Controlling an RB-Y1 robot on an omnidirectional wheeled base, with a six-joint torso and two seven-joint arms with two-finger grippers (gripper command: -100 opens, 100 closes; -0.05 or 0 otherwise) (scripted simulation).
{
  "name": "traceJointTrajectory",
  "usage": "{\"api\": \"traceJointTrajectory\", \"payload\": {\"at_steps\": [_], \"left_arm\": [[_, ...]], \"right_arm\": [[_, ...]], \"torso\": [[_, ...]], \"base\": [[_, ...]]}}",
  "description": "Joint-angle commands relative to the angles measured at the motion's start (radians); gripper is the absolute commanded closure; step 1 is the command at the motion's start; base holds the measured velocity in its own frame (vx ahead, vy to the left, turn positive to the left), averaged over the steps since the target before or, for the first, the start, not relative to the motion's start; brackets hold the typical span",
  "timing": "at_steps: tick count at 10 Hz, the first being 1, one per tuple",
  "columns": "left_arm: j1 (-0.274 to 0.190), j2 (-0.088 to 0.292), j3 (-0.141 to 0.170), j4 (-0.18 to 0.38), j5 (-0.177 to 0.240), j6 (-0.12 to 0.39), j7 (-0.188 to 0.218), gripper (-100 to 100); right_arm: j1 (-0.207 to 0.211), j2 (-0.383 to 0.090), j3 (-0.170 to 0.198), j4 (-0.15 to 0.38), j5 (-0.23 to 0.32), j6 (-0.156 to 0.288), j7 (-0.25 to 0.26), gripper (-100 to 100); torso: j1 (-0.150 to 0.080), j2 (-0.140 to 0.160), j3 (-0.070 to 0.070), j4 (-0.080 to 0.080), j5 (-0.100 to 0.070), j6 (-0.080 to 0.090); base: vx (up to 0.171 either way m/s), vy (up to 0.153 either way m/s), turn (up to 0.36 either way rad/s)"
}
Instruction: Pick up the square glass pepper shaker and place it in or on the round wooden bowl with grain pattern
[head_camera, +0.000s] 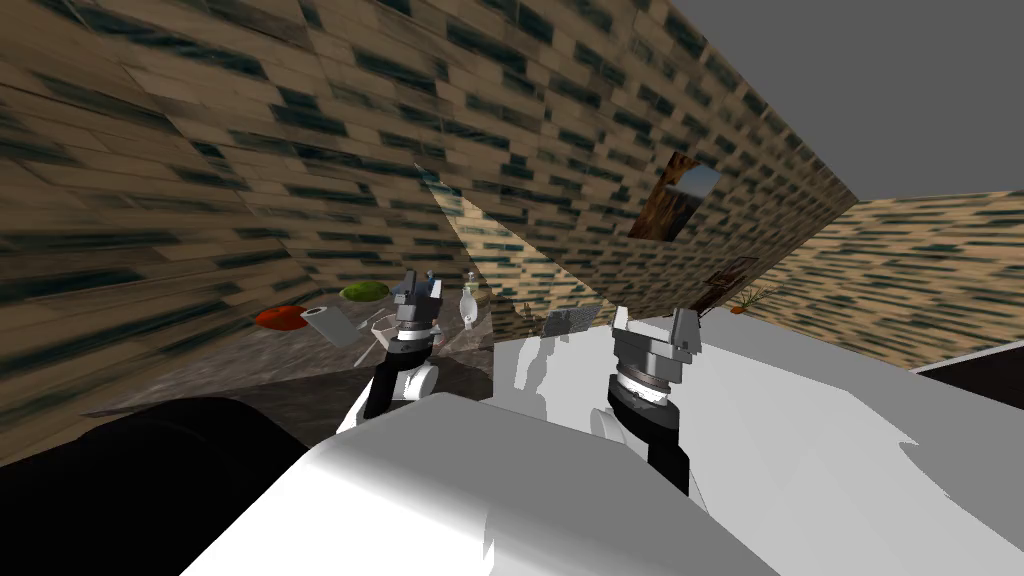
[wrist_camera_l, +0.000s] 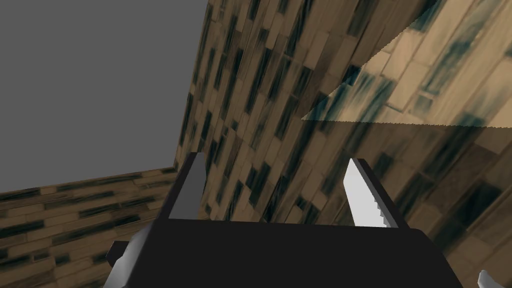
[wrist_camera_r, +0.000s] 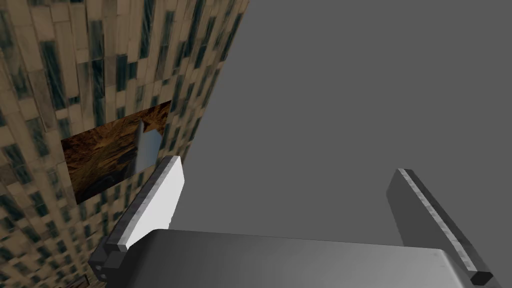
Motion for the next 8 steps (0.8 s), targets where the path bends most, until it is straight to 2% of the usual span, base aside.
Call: {"api": "traceJointTrajectory", "payload": {"at_steps": [1, 2, 8], "left_arm": [[-0.008, 0.028, -0.004, 0.021, 0.025, 0.009, 0.015, -100], [-0.017, 0.046, -0.008, 0.043, 0.05, 0.017, 0.03, -100], [-0.053, 0.084, -0.02, 0.146, 0.154, 0.048, 0.102, -100]], "right_arm": [[0.0, 0.0, 0.0, 0.0, 0.0, 0.0, 0.0, 0], [0.0, 0.0, 0.0, 0.0, 0.0, 0.0, 0.0, 0], [0.0, 0.0, 0.0, 0.0, 0.0, 0.0, 0.0, 0]], "torso": [[0.0, 0.0, 0.0, 0.0, 0.0, 0.0], [-0.002, 0.0, 0.0, 0.0, 0.0, 0.0], [-0.003, -0.002, -0.001, 0.0, -0.001, 0.0]], "base": [[0.006, -0.033, 0.096], [0.006, -0.072, 0.166], [0.018, -0.056, 0.085]]}}
